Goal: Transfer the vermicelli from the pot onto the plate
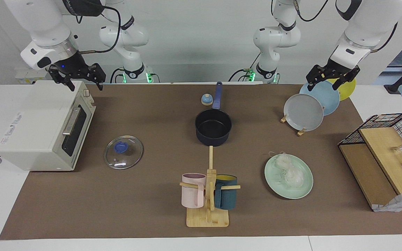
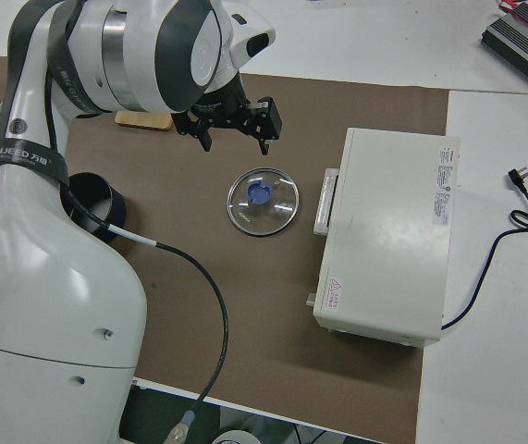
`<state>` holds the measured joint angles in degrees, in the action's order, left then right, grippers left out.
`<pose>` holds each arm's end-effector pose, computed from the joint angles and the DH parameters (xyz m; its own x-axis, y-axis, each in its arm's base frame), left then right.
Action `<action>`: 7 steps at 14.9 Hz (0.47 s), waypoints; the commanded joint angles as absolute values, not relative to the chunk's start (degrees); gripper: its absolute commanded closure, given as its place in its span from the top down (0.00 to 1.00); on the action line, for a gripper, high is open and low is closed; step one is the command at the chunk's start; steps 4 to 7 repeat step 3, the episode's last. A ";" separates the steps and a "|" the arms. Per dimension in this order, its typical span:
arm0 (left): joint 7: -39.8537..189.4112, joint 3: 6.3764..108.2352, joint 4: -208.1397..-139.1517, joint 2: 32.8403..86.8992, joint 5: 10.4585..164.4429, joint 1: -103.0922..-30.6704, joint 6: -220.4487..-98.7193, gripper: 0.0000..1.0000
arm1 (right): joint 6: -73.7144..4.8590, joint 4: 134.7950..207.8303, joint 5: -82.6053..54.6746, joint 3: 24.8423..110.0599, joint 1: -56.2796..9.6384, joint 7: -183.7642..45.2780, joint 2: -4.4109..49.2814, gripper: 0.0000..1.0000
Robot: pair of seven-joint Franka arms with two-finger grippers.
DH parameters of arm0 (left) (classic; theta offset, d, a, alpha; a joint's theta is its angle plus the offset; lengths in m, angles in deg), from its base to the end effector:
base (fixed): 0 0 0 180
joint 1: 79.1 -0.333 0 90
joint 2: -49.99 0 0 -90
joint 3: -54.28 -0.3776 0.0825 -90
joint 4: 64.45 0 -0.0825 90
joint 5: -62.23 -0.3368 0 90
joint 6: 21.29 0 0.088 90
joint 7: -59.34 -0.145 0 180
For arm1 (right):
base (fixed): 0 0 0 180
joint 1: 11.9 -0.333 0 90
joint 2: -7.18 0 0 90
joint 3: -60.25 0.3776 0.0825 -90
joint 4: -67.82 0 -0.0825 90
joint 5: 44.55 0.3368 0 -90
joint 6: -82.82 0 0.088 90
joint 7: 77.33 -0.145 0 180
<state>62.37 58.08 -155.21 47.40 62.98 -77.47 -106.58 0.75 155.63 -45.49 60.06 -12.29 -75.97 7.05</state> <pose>0.4776 -0.0483 0.6579 0.9978 -0.0426 -0.0508 -0.0423 -0.9991 0.0074 0.4882 -0.0009 0.6540 0.9949 0.0249 -0.0981 0.0264 -0.9996 0.0141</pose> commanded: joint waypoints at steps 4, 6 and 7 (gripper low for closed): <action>62.50 58.94 -155.24 47.26 62.31 -78.66 -106.90 1.00 | 1.08 155.80 -45.17 60.51 -11.98 -76.54 6.74 1.00; 62.50 58.94 -155.24 47.26 62.31 -78.66 -106.90 1.00 | 1.08 155.80 -45.17 60.51 -11.98 -76.54 6.74 1.00; 62.50 58.94 -155.24 47.26 62.31 -78.66 -106.90 1.00 | 1.08 155.80 -45.17 60.51 -11.98 -76.54 6.74 1.00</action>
